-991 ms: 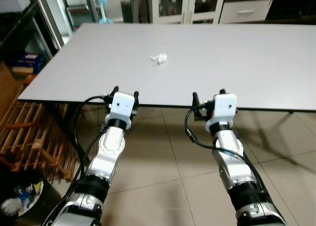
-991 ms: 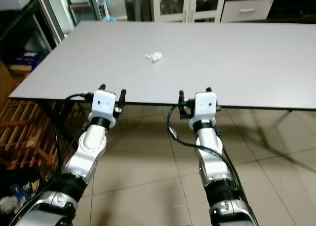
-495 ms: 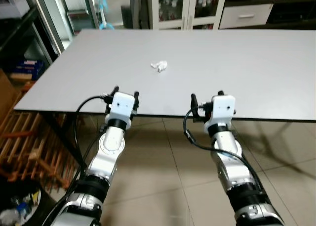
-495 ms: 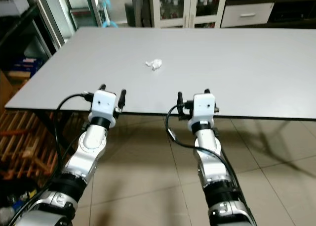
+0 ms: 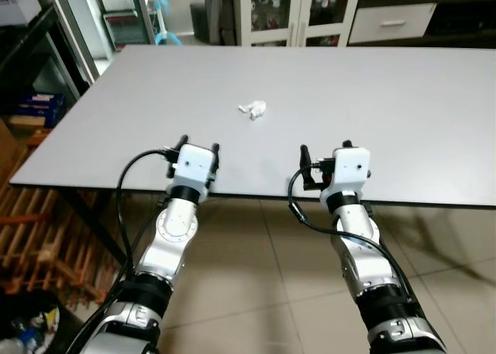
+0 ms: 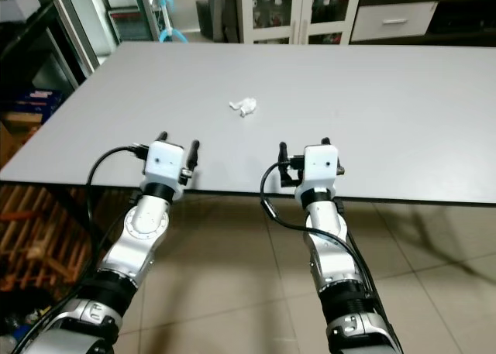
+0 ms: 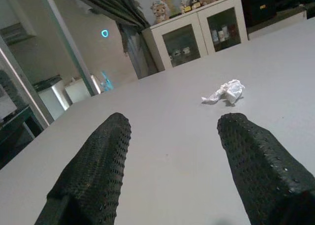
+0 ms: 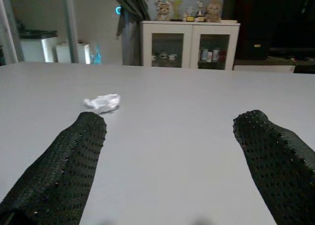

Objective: Picking trash to rubbish bin

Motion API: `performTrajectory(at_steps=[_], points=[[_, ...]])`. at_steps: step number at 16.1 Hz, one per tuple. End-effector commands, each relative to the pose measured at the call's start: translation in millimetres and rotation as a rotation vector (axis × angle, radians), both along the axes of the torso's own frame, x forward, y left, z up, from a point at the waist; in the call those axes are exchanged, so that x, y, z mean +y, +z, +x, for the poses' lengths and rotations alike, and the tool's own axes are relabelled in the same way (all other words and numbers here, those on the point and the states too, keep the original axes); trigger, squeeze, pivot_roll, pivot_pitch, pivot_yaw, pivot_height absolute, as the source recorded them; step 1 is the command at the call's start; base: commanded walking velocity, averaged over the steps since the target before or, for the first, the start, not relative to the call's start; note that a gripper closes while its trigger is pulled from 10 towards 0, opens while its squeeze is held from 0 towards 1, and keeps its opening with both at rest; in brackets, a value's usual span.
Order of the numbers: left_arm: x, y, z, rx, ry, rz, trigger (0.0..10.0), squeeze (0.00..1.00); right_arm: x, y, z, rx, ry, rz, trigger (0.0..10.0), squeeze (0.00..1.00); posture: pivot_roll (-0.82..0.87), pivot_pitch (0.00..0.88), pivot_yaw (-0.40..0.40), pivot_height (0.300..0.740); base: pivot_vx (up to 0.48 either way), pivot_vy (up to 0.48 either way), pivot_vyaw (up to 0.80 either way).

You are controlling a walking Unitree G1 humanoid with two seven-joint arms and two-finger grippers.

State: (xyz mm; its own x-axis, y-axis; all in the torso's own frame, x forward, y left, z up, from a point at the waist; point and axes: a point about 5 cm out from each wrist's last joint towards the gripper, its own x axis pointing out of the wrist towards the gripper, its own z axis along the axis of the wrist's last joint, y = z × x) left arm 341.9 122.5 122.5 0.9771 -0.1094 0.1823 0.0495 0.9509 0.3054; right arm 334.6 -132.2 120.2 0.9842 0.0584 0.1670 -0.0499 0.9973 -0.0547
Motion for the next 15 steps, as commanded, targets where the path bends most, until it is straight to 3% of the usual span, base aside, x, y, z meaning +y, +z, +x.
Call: performTrajectory(at_steps=[1,15], points=[[-9.5,3.2,0.7,-0.007,-0.027,-0.002,10.0,0.0,-8.6,3.8,1.5,-0.013,-0.023,0.003,10.0,0.0,-0.03,0.051,0.042,0.74,0.364,0.0,0.0],[-9.0,3.3,1.2,-0.005,-0.023,0.0,10.0,0.0,-8.8,3.8,2.5,-0.01,-0.023,0.004,10.0,0.0,-0.03,0.057,0.04,0.74,0.362,0.0,0.0]])
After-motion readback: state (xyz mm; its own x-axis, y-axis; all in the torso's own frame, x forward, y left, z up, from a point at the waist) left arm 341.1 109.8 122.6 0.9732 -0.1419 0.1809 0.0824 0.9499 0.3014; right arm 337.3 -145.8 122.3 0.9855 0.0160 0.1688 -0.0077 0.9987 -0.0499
